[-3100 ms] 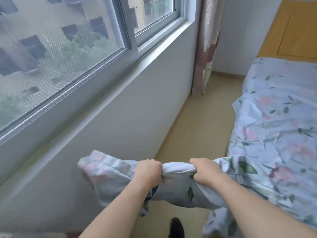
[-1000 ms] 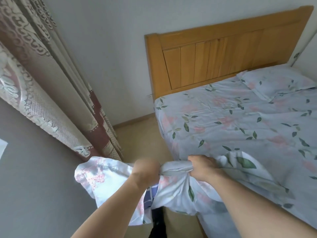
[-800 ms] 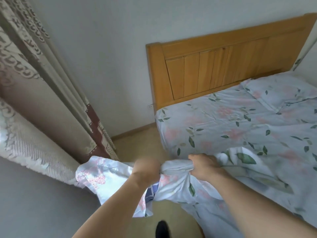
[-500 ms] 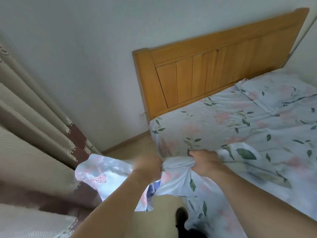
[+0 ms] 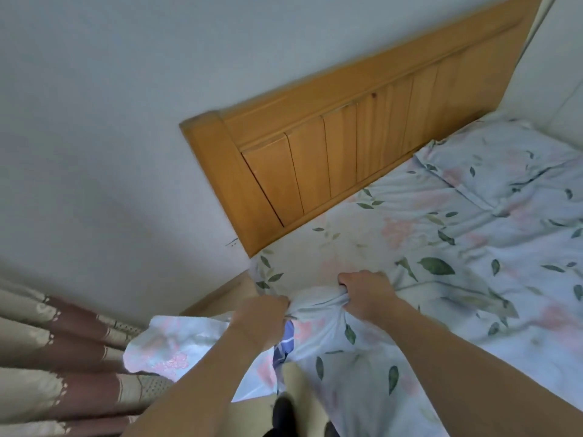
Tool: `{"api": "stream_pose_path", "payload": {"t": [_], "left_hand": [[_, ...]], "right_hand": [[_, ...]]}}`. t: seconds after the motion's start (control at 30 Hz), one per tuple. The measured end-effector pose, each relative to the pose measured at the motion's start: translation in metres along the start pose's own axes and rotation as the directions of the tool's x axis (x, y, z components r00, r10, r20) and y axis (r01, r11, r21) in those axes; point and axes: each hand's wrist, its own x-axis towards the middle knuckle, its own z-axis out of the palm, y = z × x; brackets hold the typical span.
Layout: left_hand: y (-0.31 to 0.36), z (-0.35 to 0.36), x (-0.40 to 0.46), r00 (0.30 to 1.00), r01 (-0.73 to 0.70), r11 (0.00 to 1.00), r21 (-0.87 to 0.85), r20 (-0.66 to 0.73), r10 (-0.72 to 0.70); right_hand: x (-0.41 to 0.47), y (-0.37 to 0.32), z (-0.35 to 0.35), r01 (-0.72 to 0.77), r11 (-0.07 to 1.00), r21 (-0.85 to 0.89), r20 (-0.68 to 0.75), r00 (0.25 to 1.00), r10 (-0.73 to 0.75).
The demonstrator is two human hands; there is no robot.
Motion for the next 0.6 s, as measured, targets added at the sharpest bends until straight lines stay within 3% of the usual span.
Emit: {"api": "stream_pose_path", "payload": {"t": [0.13,0.37,0.6], "left_hand": [[-0.022,-0.005,0.063,0.994,-0.097,0.995,0.005,0.045,0.096],[-0.038,-0.045,0.166,0.993,-0.119,0.992,-0.032,0.016,0.119],[-0.036,-0.104,0.248,0.975,-0.196,0.980,0.045,-0.097,0.200]], "right_hand": [[0.055,0.014,-0.003,-0.004,0.999,-0.050,0.026,1.000,0.005],[0.149,0.046,-0.021,-0.084,0.995,-0.051,0.019,0.996,0.085],[0.219,0.097,-0.074,-0.065,0.992,-0.104,-0.245,0.969,0.038]]}}
